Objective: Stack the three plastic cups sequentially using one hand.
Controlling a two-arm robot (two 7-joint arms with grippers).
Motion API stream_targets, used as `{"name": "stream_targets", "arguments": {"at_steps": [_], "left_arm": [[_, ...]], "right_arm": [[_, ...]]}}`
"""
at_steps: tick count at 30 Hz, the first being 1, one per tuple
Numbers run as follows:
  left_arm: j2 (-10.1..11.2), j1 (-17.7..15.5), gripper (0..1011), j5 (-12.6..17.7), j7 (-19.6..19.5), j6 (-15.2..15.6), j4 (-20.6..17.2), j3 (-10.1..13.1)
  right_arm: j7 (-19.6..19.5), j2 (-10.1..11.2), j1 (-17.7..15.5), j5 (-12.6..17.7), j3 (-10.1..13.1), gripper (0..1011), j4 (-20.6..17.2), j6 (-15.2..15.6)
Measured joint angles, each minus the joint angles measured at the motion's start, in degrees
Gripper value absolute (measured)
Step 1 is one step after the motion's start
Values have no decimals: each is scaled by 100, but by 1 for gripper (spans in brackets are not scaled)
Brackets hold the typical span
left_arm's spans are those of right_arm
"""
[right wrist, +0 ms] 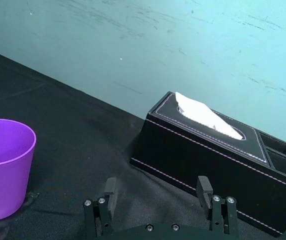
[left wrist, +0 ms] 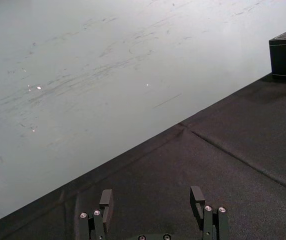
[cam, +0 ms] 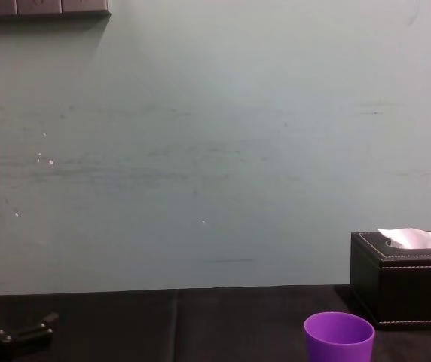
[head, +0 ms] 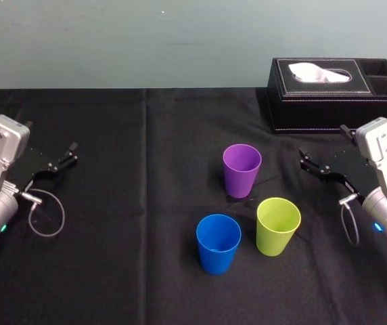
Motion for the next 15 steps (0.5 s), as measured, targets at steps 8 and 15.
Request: {"name": "stream_targets", "arguments": {"at_steps": [8, 15], "left_arm": [[0, 0, 1011, 0, 0, 0, 0, 0], [0, 0, 1011, 0, 0, 0, 0, 0]], "right_arm": [[0, 0, 0, 0, 0, 1003, 0, 0], [0, 0, 0, 0, 0, 1003, 0, 0]]}}
